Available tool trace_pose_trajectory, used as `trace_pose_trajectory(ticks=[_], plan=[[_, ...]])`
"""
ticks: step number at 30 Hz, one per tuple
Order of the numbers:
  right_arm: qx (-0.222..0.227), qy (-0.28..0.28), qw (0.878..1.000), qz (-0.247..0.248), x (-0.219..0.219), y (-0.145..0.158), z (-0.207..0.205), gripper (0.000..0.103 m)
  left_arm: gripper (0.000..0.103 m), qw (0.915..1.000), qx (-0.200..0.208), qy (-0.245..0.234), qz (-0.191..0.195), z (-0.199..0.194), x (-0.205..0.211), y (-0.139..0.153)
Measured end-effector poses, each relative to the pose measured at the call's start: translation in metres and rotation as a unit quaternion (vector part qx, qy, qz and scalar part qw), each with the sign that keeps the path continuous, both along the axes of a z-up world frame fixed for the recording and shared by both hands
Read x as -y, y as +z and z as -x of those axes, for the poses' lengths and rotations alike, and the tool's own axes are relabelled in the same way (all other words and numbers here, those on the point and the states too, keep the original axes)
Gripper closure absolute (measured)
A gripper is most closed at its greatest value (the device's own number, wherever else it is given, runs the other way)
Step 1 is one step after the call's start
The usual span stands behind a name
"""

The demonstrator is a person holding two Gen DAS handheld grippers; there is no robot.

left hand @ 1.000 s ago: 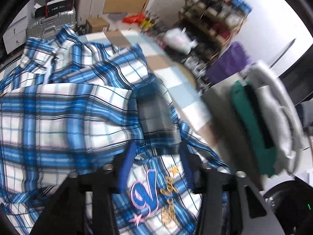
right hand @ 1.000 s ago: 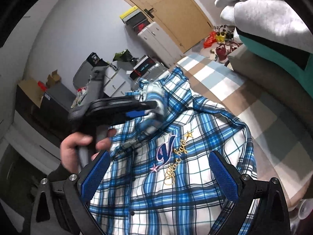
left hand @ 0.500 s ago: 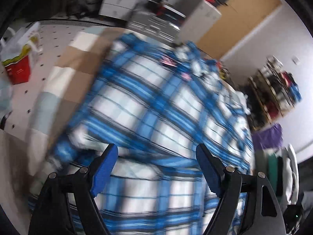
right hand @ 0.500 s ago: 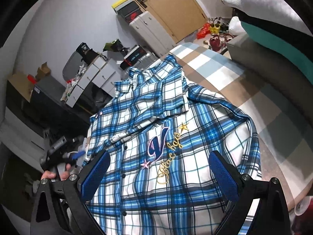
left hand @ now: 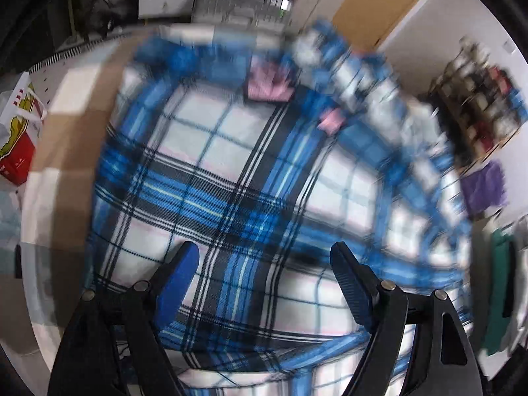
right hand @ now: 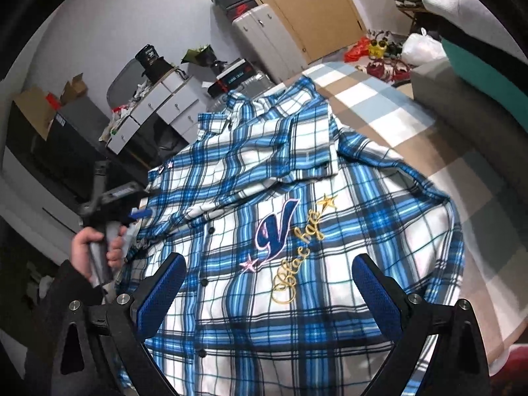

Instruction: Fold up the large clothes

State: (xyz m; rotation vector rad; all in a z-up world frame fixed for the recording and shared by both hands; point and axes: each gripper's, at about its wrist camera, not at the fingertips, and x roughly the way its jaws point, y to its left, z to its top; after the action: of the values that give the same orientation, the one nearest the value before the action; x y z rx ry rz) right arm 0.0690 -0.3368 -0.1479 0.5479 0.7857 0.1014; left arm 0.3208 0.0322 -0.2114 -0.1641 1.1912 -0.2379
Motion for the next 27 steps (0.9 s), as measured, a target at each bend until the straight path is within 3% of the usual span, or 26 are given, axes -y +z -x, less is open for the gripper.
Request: trace_pose_trajectory(ticks=[2,4,7,10,13,17,18,19,21,24,26,27], plan=[[0.001,0.002,1.000,0.000,0.001,0.001,0.001,0.001,0.025,0.9992,-0.016,-0.024,-0.028,-0.005,0.010,0.000],[0.002,0.013,1.000,-0.004,0.001,0.001,0.002,0.001,0.025,0.9983,-0.033,-0.044,-0.019,-0.014,0.011,0.011],[0.010,0.027,1.000,-0.003,-0.003,0.005,0.003,0.001,0.025,0.9986,0.011,-0.034,0.038,-0.024,0.005,0.051],[0.023,0.047,0.999,0.004,-0.011,0.010,0.005,0.001,0.024,0.9965,0.049,-0.027,0.063,-0.035,0.012,0.072],[0.032,0.063,0.997,0.006,-0.017,0.013,0.006,0.001,0.024,0.9957,0.039,-0.032,0.077,-0.046,0.024,0.056],[0.033,0.069,0.997,-0.003,-0.015,0.012,0.008,0.001,0.026,0.9949,-0.034,-0.024,0.091,-0.057,0.027,0.006],[0.033,0.070,0.997,-0.004,-0.015,0.012,0.008,0.001,0.025,0.9941,0.002,-0.012,0.108,-0.052,0.023,0.014],[0.033,0.072,0.997,-0.008,-0.014,0.012,0.008,0.001,0.025,0.9924,-0.015,-0.009,0.121,-0.056,0.022,0.012],[0.033,0.073,0.997,-0.014,-0.012,0.011,0.009,0.001,0.027,0.9926,-0.051,0.000,0.110,-0.061,0.023,0.019],[0.033,0.079,0.996,-0.019,-0.014,0.012,0.010,0.001,0.024,0.9956,0.035,-0.040,0.077,-0.056,0.044,0.061],[0.038,0.082,0.996,-0.021,-0.017,0.014,0.010,0.001,0.024,0.9970,0.050,-0.044,0.040,-0.055,0.053,0.062],[0.040,0.083,0.996,-0.020,-0.018,0.015,0.011,0.001,0.024,0.9980,0.038,-0.040,0.032,-0.057,0.057,0.054]])
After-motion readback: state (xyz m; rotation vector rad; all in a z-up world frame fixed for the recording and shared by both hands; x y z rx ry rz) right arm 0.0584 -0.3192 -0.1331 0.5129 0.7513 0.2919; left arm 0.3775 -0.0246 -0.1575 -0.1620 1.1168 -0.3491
